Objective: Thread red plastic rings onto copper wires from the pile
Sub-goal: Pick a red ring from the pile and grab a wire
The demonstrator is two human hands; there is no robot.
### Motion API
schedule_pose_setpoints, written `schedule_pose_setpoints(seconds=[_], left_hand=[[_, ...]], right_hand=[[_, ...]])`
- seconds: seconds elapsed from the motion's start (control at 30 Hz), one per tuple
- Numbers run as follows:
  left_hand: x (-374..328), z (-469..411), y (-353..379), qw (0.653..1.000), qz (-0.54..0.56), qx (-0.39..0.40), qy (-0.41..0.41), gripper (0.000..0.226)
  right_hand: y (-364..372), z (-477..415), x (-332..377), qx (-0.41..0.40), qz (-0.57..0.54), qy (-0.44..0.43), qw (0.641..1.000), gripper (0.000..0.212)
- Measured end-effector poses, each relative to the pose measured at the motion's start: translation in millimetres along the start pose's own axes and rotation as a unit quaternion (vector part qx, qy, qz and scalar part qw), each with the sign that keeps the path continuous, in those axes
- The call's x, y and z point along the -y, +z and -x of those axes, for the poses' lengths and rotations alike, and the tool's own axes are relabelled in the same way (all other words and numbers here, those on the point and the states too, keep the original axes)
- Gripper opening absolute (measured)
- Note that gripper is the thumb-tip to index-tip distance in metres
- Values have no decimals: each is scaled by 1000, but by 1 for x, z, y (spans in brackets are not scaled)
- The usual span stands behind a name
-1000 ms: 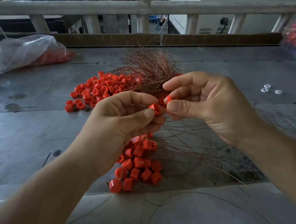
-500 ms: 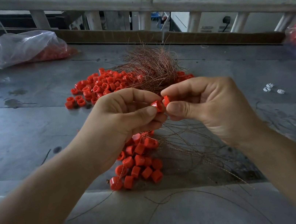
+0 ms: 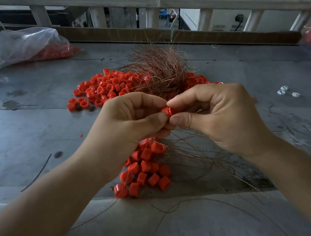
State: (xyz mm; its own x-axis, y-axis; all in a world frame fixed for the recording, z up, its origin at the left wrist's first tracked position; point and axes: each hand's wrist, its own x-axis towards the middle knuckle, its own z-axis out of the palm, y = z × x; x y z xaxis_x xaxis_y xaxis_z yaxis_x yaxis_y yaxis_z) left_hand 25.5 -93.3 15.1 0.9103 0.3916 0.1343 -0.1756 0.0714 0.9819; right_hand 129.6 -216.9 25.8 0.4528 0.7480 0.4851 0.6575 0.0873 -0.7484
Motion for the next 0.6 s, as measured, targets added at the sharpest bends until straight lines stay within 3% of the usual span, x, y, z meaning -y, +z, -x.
schedule_pose_setpoints(seconds=[0.6], left_hand=[[4,1,-1,999,-19,33,5,19]], right_hand=[[-1,5,-1,-16,21,-26,999,20]])
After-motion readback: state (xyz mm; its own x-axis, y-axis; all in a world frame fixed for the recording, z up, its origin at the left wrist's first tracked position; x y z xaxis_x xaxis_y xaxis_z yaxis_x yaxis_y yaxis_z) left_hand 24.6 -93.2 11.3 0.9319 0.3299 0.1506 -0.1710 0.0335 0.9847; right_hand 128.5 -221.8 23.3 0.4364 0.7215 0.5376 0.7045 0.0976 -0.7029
